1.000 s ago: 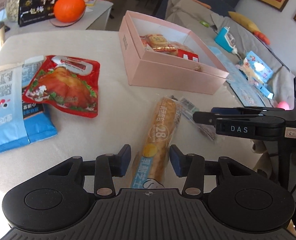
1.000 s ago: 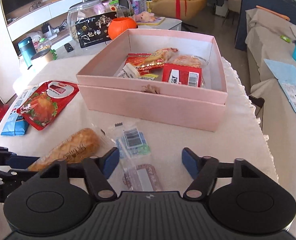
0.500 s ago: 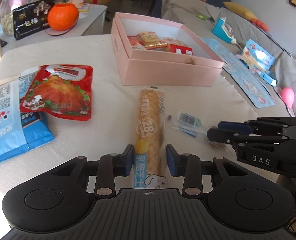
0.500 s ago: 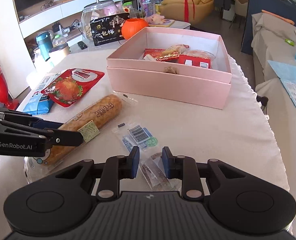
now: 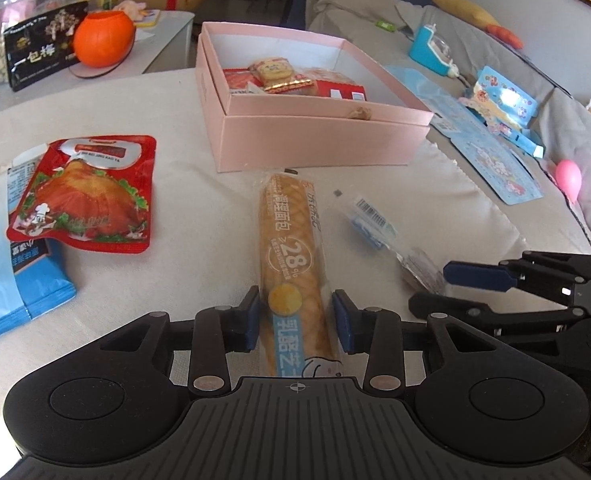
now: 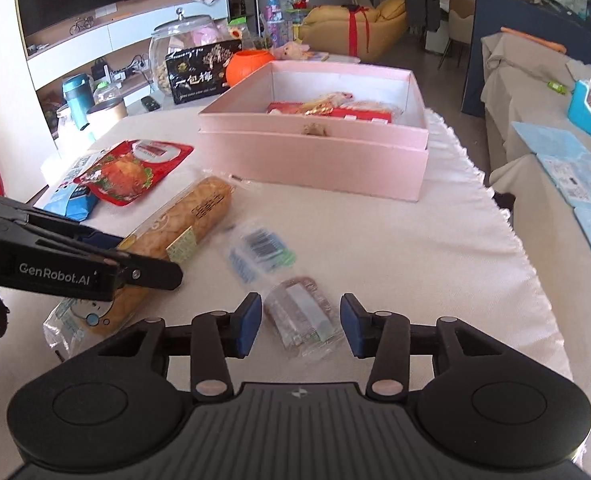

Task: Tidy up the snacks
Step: 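Hold the bread packet in the left tool while the right tool grasps the clear barcode packet, then carry both packets over the pink box and open both tools to drop them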

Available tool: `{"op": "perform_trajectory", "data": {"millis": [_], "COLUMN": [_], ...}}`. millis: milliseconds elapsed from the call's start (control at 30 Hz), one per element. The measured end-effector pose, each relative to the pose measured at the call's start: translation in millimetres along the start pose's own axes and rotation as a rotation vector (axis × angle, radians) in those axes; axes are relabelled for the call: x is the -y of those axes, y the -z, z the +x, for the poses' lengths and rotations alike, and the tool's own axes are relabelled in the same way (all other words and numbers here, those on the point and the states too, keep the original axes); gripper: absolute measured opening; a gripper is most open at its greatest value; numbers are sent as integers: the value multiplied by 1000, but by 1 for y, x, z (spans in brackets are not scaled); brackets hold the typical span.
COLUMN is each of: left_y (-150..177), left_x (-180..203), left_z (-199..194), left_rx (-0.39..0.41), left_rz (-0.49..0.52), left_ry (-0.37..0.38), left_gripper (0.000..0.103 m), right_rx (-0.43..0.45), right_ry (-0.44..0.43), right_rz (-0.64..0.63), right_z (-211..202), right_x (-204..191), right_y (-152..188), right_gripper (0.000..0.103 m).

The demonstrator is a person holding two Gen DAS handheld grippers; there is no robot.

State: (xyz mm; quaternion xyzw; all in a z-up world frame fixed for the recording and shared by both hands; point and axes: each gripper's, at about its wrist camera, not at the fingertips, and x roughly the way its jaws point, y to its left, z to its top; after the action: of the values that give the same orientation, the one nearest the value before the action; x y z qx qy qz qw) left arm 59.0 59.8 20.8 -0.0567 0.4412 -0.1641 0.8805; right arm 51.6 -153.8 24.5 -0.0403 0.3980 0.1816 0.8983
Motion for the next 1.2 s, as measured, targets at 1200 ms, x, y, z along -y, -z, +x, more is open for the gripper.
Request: {"op": "perform_trajectory", "data": {"millis": [1200], "left_y": [5], "left_x": [11], "left_z": [-2], "left_rx": [11], "left_rz": [46], "left_ry": [-112], "left_gripper": [41], "right_rx": [-27], "right_ry": [-52], "right_rz": [64], "right_z": [-9], "right_x": [23], "right_y": [-5], "right_gripper": [36]}}
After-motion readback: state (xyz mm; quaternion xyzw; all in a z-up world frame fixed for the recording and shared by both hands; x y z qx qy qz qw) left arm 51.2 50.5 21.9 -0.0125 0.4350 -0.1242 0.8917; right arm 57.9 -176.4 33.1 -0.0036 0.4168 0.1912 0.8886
